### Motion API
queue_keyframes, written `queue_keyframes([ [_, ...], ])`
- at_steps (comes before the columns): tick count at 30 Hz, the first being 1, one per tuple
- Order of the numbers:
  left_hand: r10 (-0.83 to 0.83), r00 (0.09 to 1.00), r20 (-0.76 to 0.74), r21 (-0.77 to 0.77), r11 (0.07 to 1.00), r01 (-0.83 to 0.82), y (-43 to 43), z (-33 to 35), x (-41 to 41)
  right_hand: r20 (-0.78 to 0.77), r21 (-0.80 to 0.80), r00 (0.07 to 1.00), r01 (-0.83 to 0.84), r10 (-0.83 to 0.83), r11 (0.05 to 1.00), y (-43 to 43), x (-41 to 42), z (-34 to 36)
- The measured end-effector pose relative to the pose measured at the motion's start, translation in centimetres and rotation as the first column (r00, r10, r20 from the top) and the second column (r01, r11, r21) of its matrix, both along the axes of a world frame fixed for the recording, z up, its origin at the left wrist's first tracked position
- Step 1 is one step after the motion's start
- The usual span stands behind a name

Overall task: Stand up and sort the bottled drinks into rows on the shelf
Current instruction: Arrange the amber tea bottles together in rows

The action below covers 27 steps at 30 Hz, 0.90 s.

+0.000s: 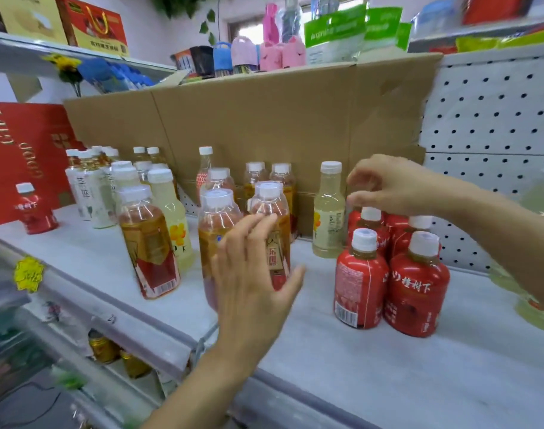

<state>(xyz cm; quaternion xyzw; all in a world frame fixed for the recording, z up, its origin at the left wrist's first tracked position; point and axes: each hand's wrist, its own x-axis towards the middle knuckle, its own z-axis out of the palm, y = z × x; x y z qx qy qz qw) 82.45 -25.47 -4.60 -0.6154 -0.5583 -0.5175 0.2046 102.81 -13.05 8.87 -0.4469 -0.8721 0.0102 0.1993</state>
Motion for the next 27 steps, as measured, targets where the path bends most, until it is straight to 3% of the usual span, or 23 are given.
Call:
queue_keyframes([
  [1, 0.046, 0.997, 0.055, 0.072, 0.996, -0.05, -0.1, 0.4, -1.6, -0.055, -0.015, 0.998, 0.015, -0.016, 1.0, 1.0, -1.1, 0.0],
  [3, 0.063, 0.973, 0.224, 0.037, 0.997, -0.073, 0.3, 0.9, -4.7, -0.17, -0.096, 0.983, 0.048, -0.064, 0.994, 2.9, -3.3, 0.0],
  [6, -0.08, 0.872, 0.483, -0.201, 0.959, 0.199, 1.1, 1.4, -6.8, -0.273, -0.225, 0.948, 0.099, -0.16, 0.969, 5.5, -6.2, 0.0],
  [8, -0.119, 0.822, 0.557, -0.294, 0.898, 0.329, 1.9, 1.2, -7.7, -0.256, -0.262, 0.945, 0.133, -0.201, 0.956, 6.7, -7.6, -0.1],
  [16, -0.196, 0.796, 0.573, -0.331, 0.833, 0.444, 3.7, 1.2, -10.2, -0.043, -0.1, 0.98, 0.191, -0.196, 0.976, 5.0, -8.5, 0.4],
  [27, -0.338, 0.718, 0.608, -0.284, 0.753, 0.594, 4.5, 0.7, -11.3, -0.12, -0.135, 0.981, 0.139, -0.155, 0.981, -6.2, -8.4, 0.1],
])
